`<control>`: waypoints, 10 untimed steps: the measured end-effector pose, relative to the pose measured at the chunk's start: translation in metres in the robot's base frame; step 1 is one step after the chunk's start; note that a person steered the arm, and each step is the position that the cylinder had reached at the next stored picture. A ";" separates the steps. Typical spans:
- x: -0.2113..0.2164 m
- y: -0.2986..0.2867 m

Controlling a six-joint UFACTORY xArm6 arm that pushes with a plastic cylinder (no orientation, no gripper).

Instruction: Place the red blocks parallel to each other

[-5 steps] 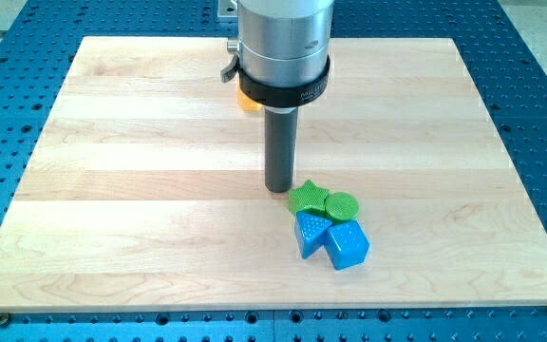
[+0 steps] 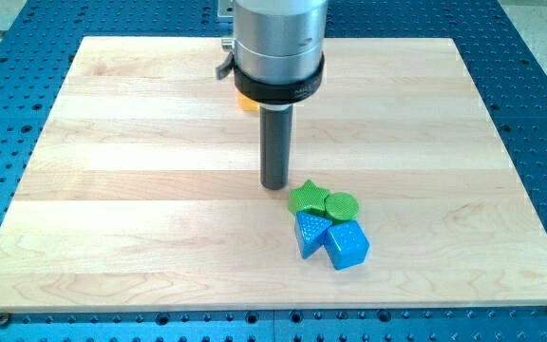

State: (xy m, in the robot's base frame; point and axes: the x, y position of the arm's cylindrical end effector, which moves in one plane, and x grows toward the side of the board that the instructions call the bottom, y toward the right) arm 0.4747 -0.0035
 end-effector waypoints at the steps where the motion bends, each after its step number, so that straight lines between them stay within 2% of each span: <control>1: -0.001 -0.020; 2: -0.021 -0.033; 4: -0.038 -0.100; 5: -0.107 -0.149; 6: -0.168 -0.163; 7: -0.229 -0.166; 8: -0.272 -0.145; 9: -0.283 -0.128; 10: -0.283 -0.079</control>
State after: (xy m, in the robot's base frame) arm 0.1919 -0.0826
